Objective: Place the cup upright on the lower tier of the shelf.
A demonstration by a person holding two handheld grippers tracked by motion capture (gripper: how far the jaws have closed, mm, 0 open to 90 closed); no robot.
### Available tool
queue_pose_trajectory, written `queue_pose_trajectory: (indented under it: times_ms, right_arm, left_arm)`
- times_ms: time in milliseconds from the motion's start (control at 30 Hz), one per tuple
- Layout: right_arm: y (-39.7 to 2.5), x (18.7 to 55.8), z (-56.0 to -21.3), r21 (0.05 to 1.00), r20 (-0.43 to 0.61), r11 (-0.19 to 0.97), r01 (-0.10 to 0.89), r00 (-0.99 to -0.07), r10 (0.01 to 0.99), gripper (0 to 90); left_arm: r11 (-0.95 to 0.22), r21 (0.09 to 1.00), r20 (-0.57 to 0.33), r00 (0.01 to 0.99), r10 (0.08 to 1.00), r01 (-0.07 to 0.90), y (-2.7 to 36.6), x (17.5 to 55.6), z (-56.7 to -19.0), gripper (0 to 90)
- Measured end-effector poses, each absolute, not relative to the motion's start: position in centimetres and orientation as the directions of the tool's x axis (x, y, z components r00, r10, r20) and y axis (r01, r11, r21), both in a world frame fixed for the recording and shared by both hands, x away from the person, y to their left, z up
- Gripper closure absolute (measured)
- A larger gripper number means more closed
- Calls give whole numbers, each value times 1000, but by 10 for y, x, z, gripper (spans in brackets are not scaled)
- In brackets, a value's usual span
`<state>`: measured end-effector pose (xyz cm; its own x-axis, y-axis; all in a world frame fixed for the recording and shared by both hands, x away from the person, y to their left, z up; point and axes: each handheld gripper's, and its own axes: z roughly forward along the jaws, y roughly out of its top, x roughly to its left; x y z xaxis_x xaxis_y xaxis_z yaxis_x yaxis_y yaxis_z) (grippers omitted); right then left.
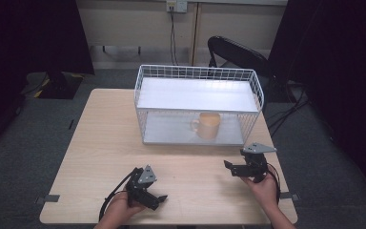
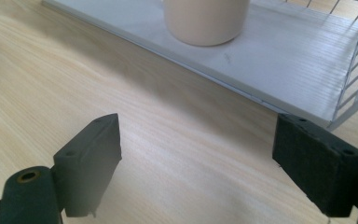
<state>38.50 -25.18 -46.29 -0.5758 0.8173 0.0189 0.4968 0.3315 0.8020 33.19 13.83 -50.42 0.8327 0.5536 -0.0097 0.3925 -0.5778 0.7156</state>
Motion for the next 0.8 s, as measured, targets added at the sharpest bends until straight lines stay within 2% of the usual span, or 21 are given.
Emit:
queue_pose_trajectory:
  times_ms: [533,800]
  right_arm:
    - [-262,370,-486,768,26,362,528,-591,806,150]
    - [-259,365,-492,753,-8,408,516,-613,790,152]
  left_arm:
    - [-578,715,-10,833,553,392,138,332,-504,0]
    - [-577,716,-9,831,556,394,138,332,-504,0]
